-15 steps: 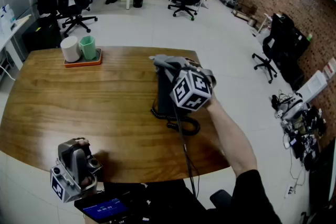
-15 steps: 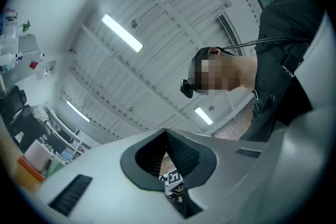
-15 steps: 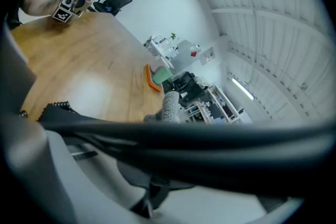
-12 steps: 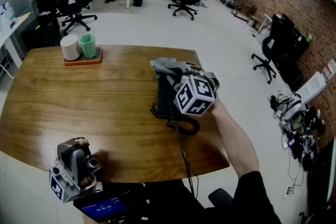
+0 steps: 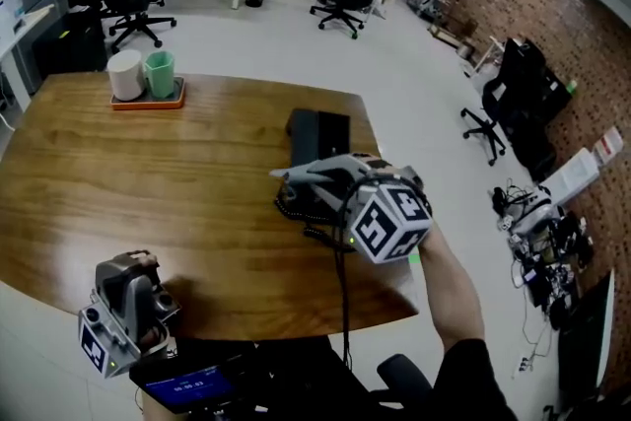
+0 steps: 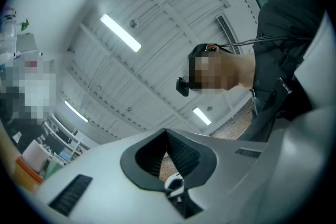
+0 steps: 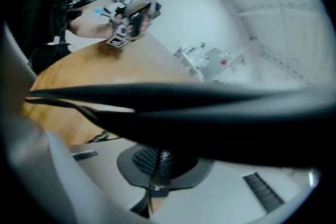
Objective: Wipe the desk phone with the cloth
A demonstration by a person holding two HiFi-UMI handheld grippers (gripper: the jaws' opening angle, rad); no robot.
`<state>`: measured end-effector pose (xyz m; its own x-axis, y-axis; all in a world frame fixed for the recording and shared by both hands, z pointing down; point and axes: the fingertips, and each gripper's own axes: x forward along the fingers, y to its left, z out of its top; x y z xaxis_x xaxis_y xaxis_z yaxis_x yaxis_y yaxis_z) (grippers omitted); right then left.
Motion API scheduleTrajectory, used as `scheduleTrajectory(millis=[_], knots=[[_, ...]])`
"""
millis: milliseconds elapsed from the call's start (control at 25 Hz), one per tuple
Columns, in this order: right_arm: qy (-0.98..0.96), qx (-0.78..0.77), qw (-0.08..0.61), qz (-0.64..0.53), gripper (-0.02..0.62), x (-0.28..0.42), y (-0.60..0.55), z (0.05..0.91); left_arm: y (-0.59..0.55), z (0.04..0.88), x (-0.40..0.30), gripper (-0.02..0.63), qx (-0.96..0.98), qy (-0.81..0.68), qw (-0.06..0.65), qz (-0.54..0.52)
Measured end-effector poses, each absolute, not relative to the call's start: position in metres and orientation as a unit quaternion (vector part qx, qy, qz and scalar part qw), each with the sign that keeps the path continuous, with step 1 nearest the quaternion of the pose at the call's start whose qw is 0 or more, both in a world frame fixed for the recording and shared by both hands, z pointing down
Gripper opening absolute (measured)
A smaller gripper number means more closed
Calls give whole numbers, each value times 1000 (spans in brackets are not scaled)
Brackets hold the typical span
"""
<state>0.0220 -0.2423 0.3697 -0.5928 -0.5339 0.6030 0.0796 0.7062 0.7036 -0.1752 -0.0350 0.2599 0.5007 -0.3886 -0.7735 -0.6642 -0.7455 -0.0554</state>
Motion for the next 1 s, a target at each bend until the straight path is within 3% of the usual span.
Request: scheduleTrajectory(millis=[200, 680, 1000], knots=[[-807, 327, 357, -339, 23, 27, -345, 320, -37, 264, -175, -5, -849, 311, 177, 388], [-752, 336, 426, -375, 23, 20, -388, 350, -36, 262, -174, -5, -849, 316, 184, 382], [-773, 276, 444, -359, 23, 27, -344, 369, -35, 261, -173, -5, -851, 316, 188, 376]])
